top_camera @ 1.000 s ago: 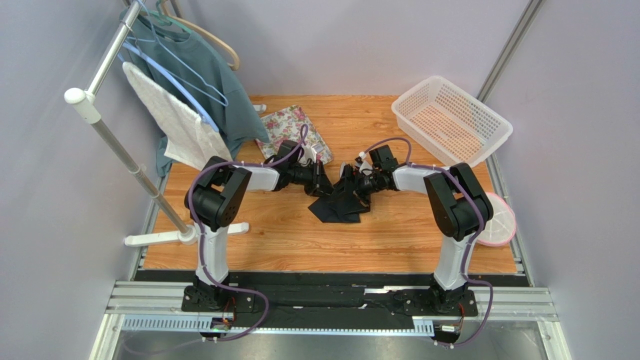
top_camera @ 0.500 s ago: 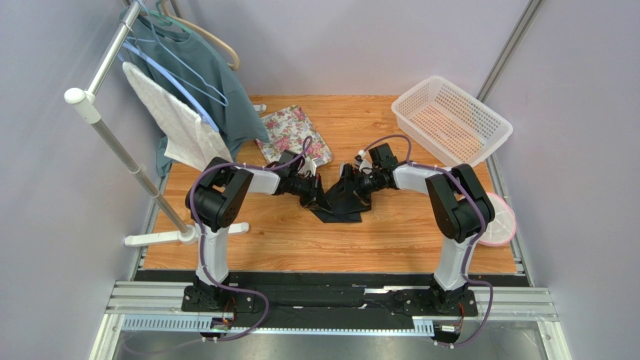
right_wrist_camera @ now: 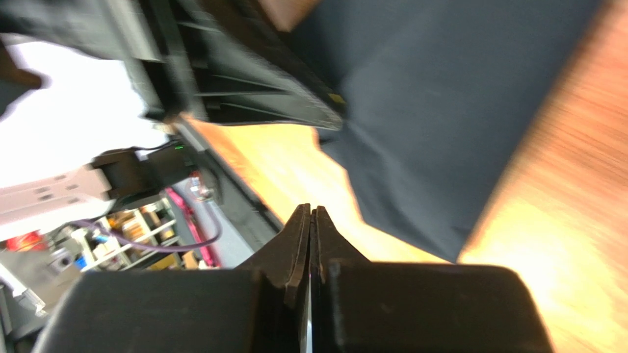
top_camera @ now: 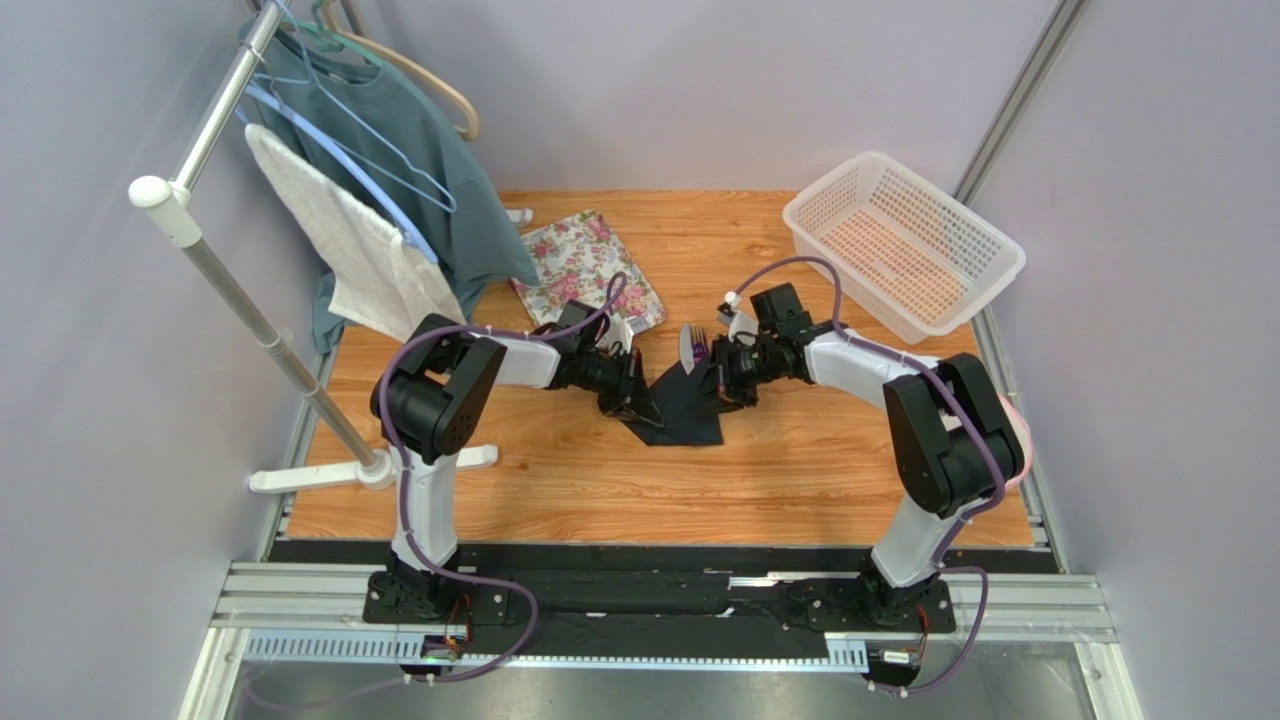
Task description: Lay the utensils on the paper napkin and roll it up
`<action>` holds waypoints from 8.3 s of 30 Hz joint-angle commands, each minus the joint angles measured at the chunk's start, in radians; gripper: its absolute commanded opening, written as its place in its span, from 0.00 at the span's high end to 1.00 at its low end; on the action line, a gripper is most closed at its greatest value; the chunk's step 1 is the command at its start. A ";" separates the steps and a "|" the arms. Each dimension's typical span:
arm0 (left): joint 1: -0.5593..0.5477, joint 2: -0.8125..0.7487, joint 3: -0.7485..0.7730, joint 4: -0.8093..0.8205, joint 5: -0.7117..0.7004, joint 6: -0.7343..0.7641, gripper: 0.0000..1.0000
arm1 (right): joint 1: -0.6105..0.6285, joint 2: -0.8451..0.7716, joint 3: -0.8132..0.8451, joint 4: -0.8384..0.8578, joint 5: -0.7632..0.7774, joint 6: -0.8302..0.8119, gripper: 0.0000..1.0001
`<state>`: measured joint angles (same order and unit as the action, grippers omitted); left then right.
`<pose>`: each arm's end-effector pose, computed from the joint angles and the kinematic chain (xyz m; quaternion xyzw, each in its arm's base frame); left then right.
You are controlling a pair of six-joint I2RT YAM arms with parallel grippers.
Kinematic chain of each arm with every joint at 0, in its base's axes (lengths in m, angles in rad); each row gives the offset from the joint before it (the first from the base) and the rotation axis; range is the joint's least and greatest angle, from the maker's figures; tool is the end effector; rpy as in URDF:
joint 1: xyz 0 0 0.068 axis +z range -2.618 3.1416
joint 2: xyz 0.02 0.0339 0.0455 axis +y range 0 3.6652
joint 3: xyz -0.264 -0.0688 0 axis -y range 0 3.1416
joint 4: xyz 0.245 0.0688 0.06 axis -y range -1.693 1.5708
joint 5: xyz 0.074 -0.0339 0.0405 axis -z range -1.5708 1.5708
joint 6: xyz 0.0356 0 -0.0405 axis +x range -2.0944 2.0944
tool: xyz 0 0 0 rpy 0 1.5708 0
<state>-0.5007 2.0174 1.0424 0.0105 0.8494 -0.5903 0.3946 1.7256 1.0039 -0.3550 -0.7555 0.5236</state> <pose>0.3177 -0.2043 0.1024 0.0839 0.8743 -0.4773 0.0285 0.2968 0.1500 0.1696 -0.0319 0.9052 0.4213 0.0453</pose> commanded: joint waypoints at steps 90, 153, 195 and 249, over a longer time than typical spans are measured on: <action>-0.095 0.006 0.050 0.129 0.004 -0.020 0.83 | 0.044 0.218 0.084 0.126 0.314 0.044 0.97; -0.082 0.103 0.053 -0.050 -0.098 0.104 1.00 | -0.056 0.338 0.328 0.087 0.190 0.075 0.94; -0.082 0.084 0.084 -0.080 -0.124 0.127 1.00 | -0.108 0.103 -0.143 0.139 -0.142 0.020 0.84; -0.090 0.103 0.079 -0.092 -0.145 0.107 1.00 | 0.016 0.118 0.226 -0.062 0.335 -0.033 0.93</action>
<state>-0.5877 2.0796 1.1423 -0.0170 0.8410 -0.5297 0.3561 1.9053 1.1828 -0.3428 -0.5198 0.5442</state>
